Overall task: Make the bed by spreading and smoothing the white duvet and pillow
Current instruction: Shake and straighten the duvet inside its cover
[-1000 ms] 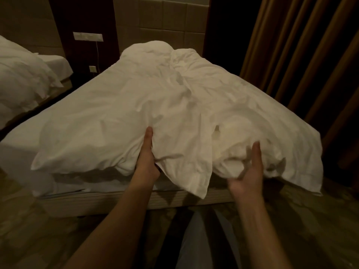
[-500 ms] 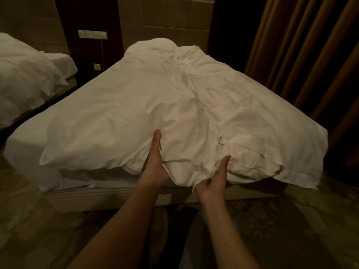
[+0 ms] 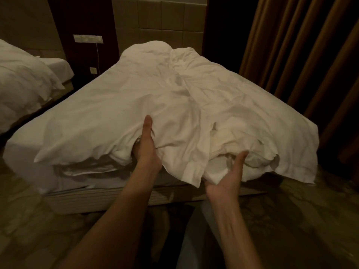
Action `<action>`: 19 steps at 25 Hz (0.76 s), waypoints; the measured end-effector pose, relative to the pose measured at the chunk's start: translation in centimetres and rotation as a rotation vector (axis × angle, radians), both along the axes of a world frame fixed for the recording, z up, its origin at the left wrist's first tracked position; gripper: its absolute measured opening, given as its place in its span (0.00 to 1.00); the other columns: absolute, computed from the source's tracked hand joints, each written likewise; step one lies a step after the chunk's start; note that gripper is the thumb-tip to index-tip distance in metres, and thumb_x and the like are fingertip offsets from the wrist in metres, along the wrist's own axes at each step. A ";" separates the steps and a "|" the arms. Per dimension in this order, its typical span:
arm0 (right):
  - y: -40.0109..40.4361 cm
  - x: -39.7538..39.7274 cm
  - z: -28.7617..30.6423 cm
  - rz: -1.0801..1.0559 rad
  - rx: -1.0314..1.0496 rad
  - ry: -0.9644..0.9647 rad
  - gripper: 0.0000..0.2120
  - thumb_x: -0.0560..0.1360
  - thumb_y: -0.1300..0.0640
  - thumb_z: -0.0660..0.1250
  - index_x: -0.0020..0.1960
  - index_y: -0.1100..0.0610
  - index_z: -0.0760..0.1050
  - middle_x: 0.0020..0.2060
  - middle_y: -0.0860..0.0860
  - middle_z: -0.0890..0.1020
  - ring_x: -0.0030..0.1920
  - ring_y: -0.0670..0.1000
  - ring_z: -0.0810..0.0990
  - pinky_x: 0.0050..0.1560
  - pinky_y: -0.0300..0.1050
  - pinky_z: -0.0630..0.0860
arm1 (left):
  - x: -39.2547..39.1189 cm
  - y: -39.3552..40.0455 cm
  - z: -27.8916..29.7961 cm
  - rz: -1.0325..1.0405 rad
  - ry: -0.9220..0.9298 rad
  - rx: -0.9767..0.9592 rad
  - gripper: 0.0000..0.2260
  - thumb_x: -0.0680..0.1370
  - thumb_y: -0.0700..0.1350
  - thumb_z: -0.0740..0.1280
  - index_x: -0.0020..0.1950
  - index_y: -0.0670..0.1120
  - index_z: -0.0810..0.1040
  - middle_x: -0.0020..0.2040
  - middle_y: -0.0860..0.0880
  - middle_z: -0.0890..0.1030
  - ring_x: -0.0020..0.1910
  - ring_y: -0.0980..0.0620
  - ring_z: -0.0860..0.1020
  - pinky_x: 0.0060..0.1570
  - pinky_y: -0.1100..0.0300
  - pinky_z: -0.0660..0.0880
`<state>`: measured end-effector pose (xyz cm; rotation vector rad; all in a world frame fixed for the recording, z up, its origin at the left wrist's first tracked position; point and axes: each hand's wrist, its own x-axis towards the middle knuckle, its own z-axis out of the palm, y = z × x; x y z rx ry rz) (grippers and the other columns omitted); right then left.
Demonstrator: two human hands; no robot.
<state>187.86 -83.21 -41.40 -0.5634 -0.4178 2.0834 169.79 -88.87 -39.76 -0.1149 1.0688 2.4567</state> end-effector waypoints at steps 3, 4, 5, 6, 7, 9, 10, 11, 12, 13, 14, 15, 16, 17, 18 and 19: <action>-1.2 0.7 -3.9 0.010 -0.066 -0.020 0.27 0.74 0.34 0.68 0.67 0.48 0.77 0.61 0.53 0.84 0.60 0.58 0.83 0.64 0.61 0.77 | 1.2 -1.3 -2.9 -0.124 -0.033 -0.044 0.48 0.53 0.69 0.83 0.68 0.50 0.78 0.62 0.47 0.83 0.57 0.42 0.83 0.59 0.38 0.78; -1.3 0.3 -4.9 0.003 -0.085 -0.018 0.26 0.75 0.35 0.68 0.68 0.48 0.77 0.62 0.53 0.83 0.61 0.57 0.82 0.66 0.60 0.75 | 1.6 -1.7 -3.9 -0.175 -0.045 -0.075 0.47 0.55 0.70 0.82 0.69 0.51 0.77 0.63 0.46 0.83 0.58 0.42 0.83 0.60 0.36 0.78; -1.5 -0.3 -5.6 -0.009 -0.080 -0.017 0.26 0.76 0.35 0.67 0.68 0.48 0.76 0.63 0.52 0.82 0.63 0.56 0.81 0.68 0.58 0.73 | 1.9 -2.0 -4.8 -0.236 -0.063 -0.093 0.45 0.57 0.71 0.80 0.68 0.51 0.77 0.62 0.46 0.83 0.59 0.42 0.82 0.61 0.36 0.77; -1.8 -1.0 -6.0 -0.010 -0.055 0.001 0.27 0.76 0.35 0.66 0.70 0.48 0.75 0.64 0.52 0.82 0.65 0.55 0.80 0.70 0.57 0.71 | 2.3 -2.3 -5.1 -0.292 -0.088 -0.071 0.41 0.61 0.71 0.77 0.67 0.50 0.78 0.61 0.44 0.83 0.59 0.41 0.82 0.63 0.35 0.75; -2.2 -1.7 -6.4 0.000 -0.040 0.033 0.29 0.76 0.35 0.65 0.71 0.49 0.74 0.65 0.52 0.81 0.66 0.55 0.78 0.72 0.55 0.69 | 2.7 -2.4 -5.1 -0.361 -0.102 0.005 0.36 0.67 0.71 0.73 0.66 0.48 0.78 0.61 0.43 0.83 0.61 0.40 0.81 0.65 0.35 0.73; -3.1 -2.9 -6.8 0.050 -0.066 0.082 0.34 0.72 0.34 0.69 0.73 0.50 0.73 0.65 0.53 0.81 0.67 0.57 0.77 0.73 0.56 0.67 | 3.2 -2.3 -4.3 -0.487 -0.093 0.150 0.33 0.74 0.70 0.65 0.68 0.46 0.77 0.64 0.40 0.82 0.65 0.38 0.78 0.69 0.36 0.69; -3.6 -3.4 -6.9 0.084 -0.074 0.103 0.39 0.67 0.33 0.73 0.72 0.50 0.73 0.65 0.54 0.81 0.67 0.57 0.77 0.73 0.56 0.67 | 3.2 -2.2 -3.8 -0.513 -0.102 0.171 0.34 0.75 0.70 0.64 0.69 0.46 0.77 0.65 0.39 0.81 0.66 0.37 0.77 0.70 0.36 0.67; -3.9 -3.9 -6.9 0.121 -0.067 0.113 0.42 0.63 0.33 0.76 0.72 0.50 0.73 0.65 0.54 0.81 0.67 0.57 0.77 0.73 0.56 0.67 | 3.1 -2.1 -3.5 -0.524 -0.108 0.181 0.34 0.75 0.70 0.64 0.70 0.46 0.76 0.65 0.39 0.81 0.66 0.37 0.77 0.71 0.36 0.67; -4.1 -4.5 -6.6 0.141 -0.047 0.117 0.41 0.64 0.33 0.76 0.71 0.50 0.74 0.65 0.54 0.81 0.67 0.57 0.77 0.73 0.55 0.66 | 2.9 -2.1 -3.0 -0.517 -0.109 0.172 0.34 0.75 0.70 0.65 0.70 0.46 0.77 0.64 0.39 0.81 0.65 0.37 0.77 0.71 0.36 0.67; -4.3 -5.0 -6.1 0.138 -0.023 0.108 0.35 0.68 0.34 0.71 0.71 0.50 0.74 0.65 0.53 0.81 0.67 0.56 0.77 0.74 0.55 0.66 | 2.8 -2.1 -2.8 -0.525 -0.112 0.169 0.35 0.74 0.70 0.66 0.70 0.46 0.77 0.64 0.39 0.81 0.65 0.37 0.78 0.71 0.36 0.67; -4.4 -5.6 -5.6 0.135 0.003 0.100 0.31 0.73 0.35 0.66 0.70 0.50 0.74 0.65 0.53 0.81 0.68 0.55 0.77 0.75 0.55 0.65 | 2.8 -2.2 -2.6 -0.542 -0.102 0.166 0.35 0.73 0.70 0.67 0.70 0.46 0.76 0.64 0.39 0.81 0.64 0.37 0.78 0.70 0.36 0.68; -4.5 -6.1 -5.0 0.136 0.035 0.078 0.28 0.76 0.36 0.63 0.70 0.50 0.73 0.65 0.52 0.81 0.67 0.54 0.77 0.74 0.54 0.66 | 2.9 -2.5 -2.3 -0.542 -0.075 0.163 0.35 0.74 0.70 0.67 0.70 0.46 0.76 0.64 0.39 0.81 0.63 0.37 0.79 0.69 0.37 0.69; -4.5 -6.5 -4.2 0.142 0.072 0.055 0.28 0.77 0.36 0.61 0.71 0.50 0.73 0.66 0.51 0.81 0.67 0.53 0.78 0.74 0.53 0.67 | 3.0 -2.7 -1.8 -0.520 -0.038 0.148 0.33 0.75 0.70 0.66 0.68 0.46 0.77 0.63 0.39 0.82 0.61 0.38 0.81 0.68 0.39 0.71; -4.5 -6.7 -3.5 0.152 0.109 0.040 0.30 0.76 0.35 0.62 0.72 0.50 0.72 0.66 0.51 0.80 0.66 0.52 0.78 0.73 0.53 0.68 | 2.8 -2.8 -1.5 -0.485 -0.006 0.132 0.31 0.76 0.69 0.64 0.66 0.46 0.77 0.61 0.40 0.83 0.59 0.40 0.82 0.65 0.42 0.73; -4.3 -6.9 -2.9 0.164 0.140 0.035 0.32 0.75 0.33 0.63 0.73 0.49 0.71 0.67 0.50 0.80 0.67 0.51 0.78 0.74 0.53 0.68 | 2.4 -2.8 -1.3 -0.458 0.012 0.131 0.30 0.76 0.69 0.63 0.65 0.46 0.77 0.60 0.41 0.84 0.57 0.41 0.83 0.63 0.44 0.74; -4.1 -6.9 -2.3 0.171 0.162 0.033 0.34 0.73 0.32 0.65 0.74 0.48 0.71 0.67 0.49 0.80 0.67 0.51 0.78 0.74 0.53 0.68 | 2.1 -2.9 -0.7 -0.441 0.021 0.144 0.31 0.76 0.69 0.64 0.66 0.45 0.77 0.60 0.40 0.83 0.58 0.41 0.83 0.64 0.44 0.74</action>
